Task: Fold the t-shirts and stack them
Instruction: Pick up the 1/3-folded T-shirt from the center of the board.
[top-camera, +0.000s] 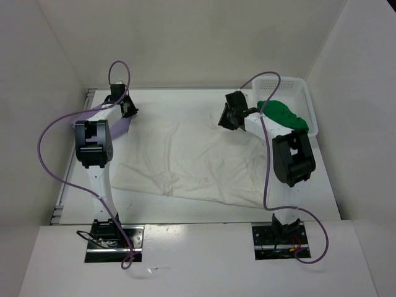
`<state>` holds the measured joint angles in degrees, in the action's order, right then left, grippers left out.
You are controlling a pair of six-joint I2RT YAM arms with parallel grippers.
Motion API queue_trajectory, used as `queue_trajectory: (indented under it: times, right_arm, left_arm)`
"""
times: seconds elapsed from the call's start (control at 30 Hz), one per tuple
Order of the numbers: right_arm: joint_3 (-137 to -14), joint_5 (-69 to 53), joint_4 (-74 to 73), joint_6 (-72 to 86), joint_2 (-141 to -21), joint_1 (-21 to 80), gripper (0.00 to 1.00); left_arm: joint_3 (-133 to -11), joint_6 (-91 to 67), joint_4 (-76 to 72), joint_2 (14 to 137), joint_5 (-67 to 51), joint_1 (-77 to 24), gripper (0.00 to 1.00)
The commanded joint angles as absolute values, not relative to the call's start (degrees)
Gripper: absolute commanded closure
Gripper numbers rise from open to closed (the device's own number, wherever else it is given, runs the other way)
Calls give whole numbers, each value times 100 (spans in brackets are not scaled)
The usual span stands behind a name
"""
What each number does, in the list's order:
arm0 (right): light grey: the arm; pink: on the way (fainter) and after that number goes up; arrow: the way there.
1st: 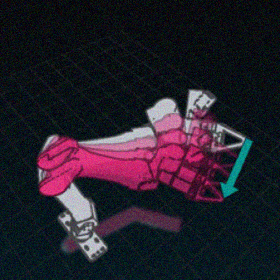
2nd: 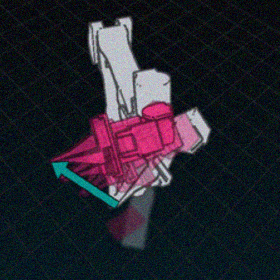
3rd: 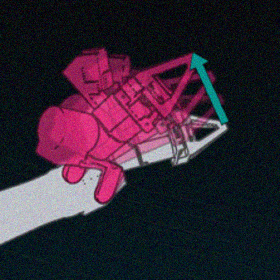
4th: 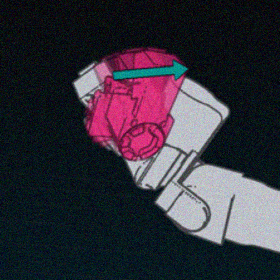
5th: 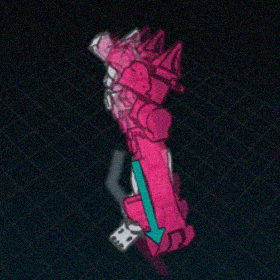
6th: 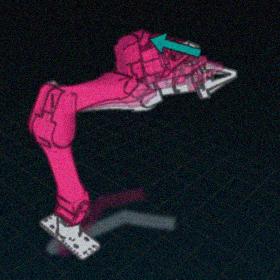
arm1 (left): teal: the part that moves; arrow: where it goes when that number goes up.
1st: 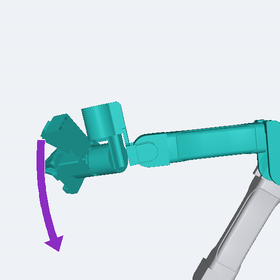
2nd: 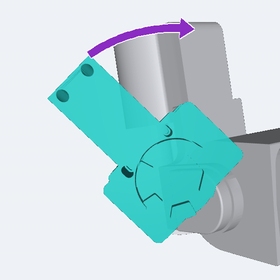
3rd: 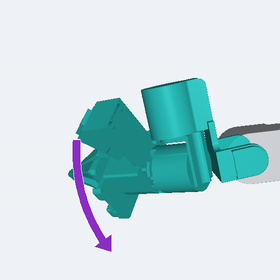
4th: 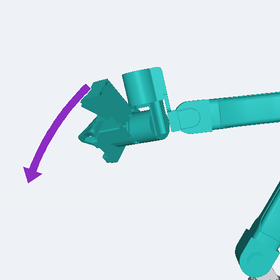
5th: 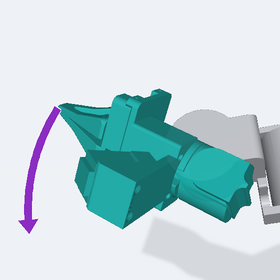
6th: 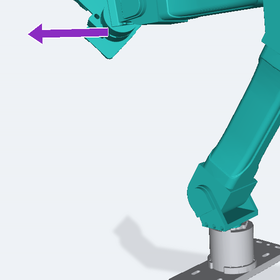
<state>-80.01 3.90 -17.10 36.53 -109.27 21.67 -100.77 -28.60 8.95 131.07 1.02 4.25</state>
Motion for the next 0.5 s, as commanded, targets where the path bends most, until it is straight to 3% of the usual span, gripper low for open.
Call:
queue_trajectory:
  times: [0.0, 0.17, 0.47]
  right_arm:
    - [-8629, 887, -1406, 3621, -11398, 1759, 66]
    - [-9491, 1431, -1581, 3568, -12250, 1442, 63]
    - [-11143, 2003, -2028, 3630, -13437, 1125, 63]
  left_arm:
    - [-9863, -2829, 650, 12745, -44, 413, 80]
    - [-9458, -2953, 422, 12209, -44, 413, 90]
    - [-8764, -3059, 106, 11628, -158, 413, 92]
